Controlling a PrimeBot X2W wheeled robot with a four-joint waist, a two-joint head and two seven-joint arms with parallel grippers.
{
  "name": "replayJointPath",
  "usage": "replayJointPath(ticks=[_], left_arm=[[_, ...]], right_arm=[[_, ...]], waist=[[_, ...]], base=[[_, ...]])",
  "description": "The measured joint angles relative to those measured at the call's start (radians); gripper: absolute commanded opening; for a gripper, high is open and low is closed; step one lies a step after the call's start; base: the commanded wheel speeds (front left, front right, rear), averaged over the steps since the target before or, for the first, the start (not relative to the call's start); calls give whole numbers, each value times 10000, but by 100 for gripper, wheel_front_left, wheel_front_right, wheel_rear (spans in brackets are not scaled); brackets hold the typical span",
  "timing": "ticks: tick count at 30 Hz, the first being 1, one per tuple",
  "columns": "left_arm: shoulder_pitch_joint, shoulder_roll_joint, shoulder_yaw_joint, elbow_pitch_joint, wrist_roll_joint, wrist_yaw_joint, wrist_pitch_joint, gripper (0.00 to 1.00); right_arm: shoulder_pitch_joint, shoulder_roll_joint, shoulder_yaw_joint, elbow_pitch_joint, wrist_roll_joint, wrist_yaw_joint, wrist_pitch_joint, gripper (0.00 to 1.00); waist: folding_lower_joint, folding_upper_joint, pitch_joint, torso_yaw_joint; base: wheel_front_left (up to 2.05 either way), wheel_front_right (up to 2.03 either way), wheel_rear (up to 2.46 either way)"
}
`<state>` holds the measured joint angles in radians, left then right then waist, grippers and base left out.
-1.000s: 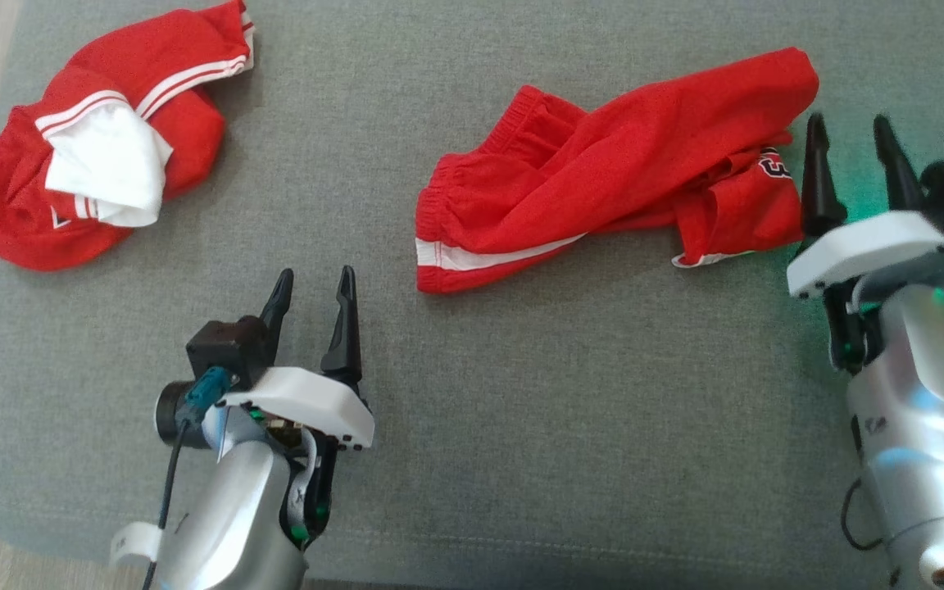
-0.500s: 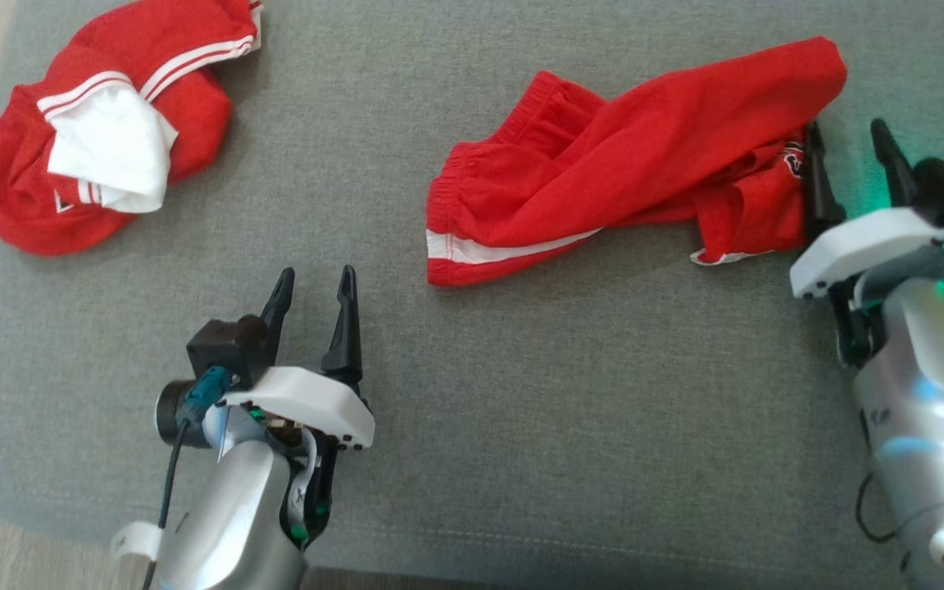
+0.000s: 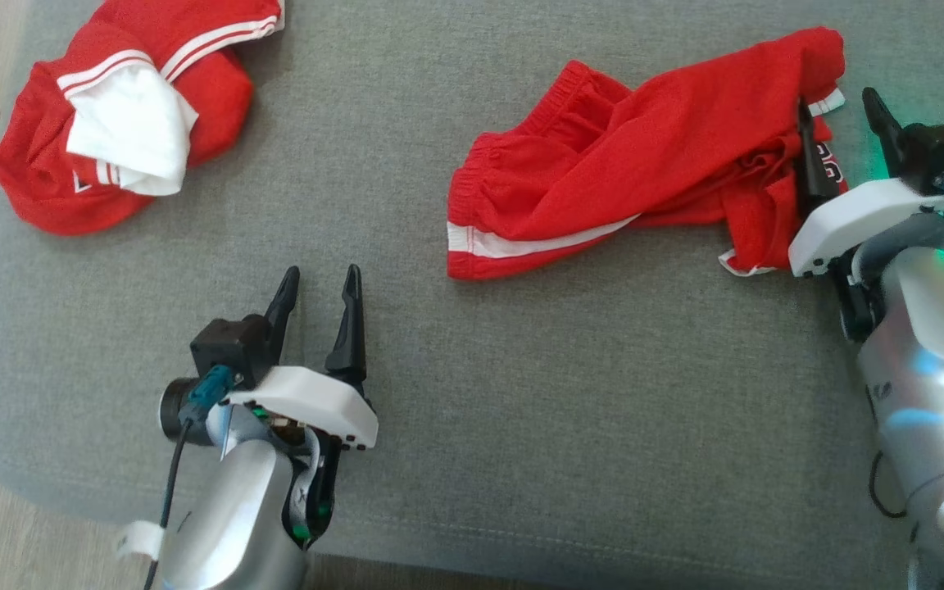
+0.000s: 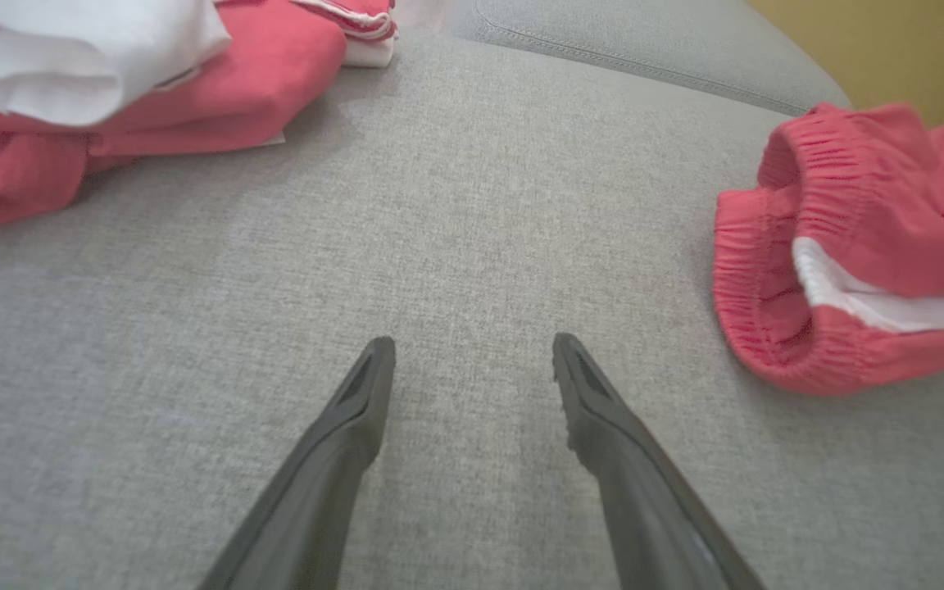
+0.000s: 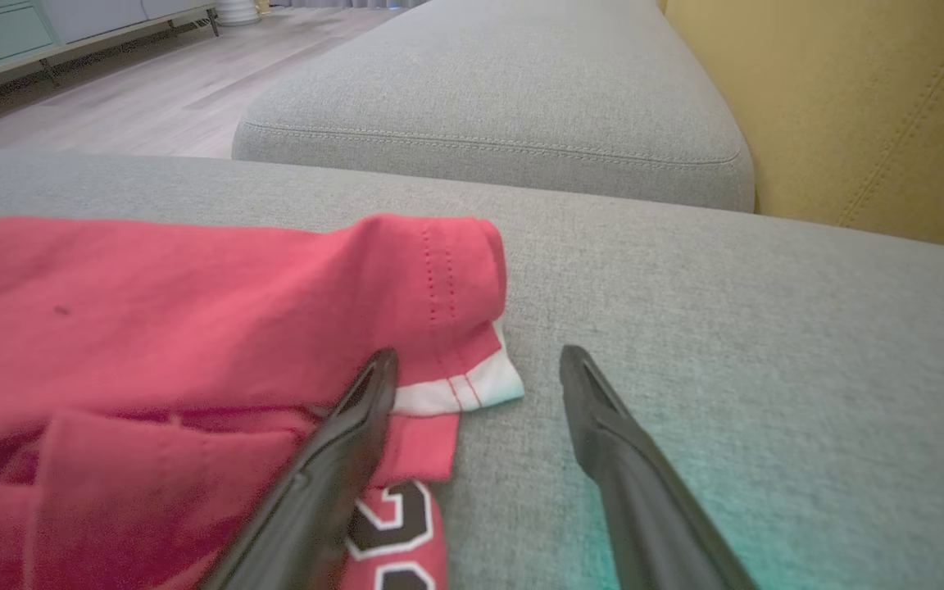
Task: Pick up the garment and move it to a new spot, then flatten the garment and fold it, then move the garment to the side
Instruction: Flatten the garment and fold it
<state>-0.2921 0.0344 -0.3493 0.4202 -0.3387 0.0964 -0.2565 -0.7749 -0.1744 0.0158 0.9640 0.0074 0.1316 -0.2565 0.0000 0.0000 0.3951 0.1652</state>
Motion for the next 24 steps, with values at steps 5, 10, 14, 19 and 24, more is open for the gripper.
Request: replayJointPath(ticks=[5, 10, 14, 19, 24], left_arm=[[-13, 0, -19, -8, 0, -2, 0, 100], [-126, -2, -19, -36, -2, -2, 0, 100], [-260, -6, -15, -61, -73, 0, 0, 100], [-256, -6, 0, -59, -71, 2, 0, 100], [-258, -6, 29, -59, -71, 4, 0, 100]], right_arm=[[-410, -102, 52, 403, 17, 0, 0, 86], [-767, -207, 75, 876, 142, 0, -2, 20], [-994, -238, 44, 1200, 284, 0, -13, 0], [-1067, -242, 2, 1396, 405, 0, -44, 0], [-1092, -228, -13, 1166, 740, 0, -33, 0]], waist=[[0, 0, 127, 118], [0, 0, 289, 225], [0, 0, 350, 254], [0, 0, 353, 235], [0, 0, 335, 136]], base=[[0, 0, 0], [0, 0, 0], [0, 0, 0], [0, 0, 0], [0, 0, 0]])
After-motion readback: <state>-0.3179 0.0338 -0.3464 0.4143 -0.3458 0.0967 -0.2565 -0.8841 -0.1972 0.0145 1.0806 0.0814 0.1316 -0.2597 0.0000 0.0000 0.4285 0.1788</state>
